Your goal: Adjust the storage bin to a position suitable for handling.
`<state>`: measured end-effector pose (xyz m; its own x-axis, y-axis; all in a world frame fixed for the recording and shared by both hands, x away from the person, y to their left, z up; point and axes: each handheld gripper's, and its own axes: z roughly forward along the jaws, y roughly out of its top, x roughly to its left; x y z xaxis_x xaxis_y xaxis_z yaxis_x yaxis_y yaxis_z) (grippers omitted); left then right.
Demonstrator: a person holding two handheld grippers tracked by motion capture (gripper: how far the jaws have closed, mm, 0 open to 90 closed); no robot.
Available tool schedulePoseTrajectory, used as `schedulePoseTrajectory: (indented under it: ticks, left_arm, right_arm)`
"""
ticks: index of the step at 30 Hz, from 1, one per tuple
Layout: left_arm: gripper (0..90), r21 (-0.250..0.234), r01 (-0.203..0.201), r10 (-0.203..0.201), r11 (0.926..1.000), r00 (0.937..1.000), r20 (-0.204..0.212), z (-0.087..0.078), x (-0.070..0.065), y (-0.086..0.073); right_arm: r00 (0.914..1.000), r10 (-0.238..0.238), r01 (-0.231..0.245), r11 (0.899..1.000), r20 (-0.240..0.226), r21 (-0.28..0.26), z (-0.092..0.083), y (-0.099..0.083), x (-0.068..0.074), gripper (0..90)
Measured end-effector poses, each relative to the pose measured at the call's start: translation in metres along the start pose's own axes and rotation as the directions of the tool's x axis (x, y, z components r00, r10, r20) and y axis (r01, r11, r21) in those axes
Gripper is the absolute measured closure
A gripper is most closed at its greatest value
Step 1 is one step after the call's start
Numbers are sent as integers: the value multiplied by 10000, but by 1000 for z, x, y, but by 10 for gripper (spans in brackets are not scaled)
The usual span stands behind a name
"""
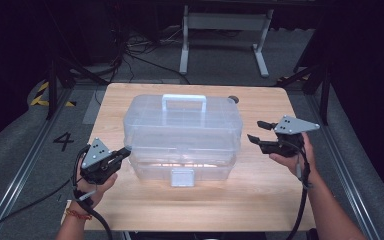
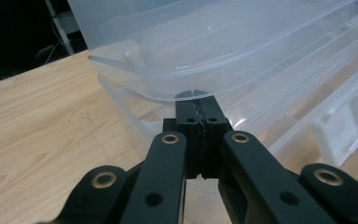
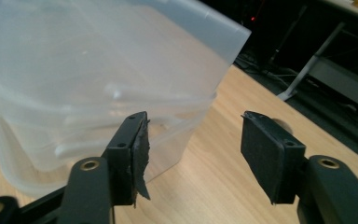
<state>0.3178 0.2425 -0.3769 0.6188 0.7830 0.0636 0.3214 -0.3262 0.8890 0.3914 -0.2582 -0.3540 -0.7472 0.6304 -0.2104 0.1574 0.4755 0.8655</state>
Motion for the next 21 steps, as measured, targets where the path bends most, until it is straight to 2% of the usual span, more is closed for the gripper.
schedulePoseTrajectory:
  ticks: [5,7,11,18,21]
  left_arm:
    - [897,-164,-47,48,9999,10000,46,0,0,6]
    - [897,-246,-88,89,9997,10000,21,0,0,7]
    - [896,-220,-118,119,9997,9999,36,0,1,9]
    - [889,-205,-185,184,9996,9998,-38,0,-1,5]
    - [849,-336,-243,240,9991,9997,-100,-5,0,3]
  right_arm:
    - [9994,-193,200,9995,-292,263,10,-12,9,403]
    - [9987,-84,98,9996,-499,265,14,-14,12,402]
    - [9976,-238,249,9995,-643,170,22,-14,21,394]
    - [9994,-68,45,9975,-330,-708,27,-8,30,405]
    - [9997,-171,155,9959,-174,-891,27,-7,32,412]
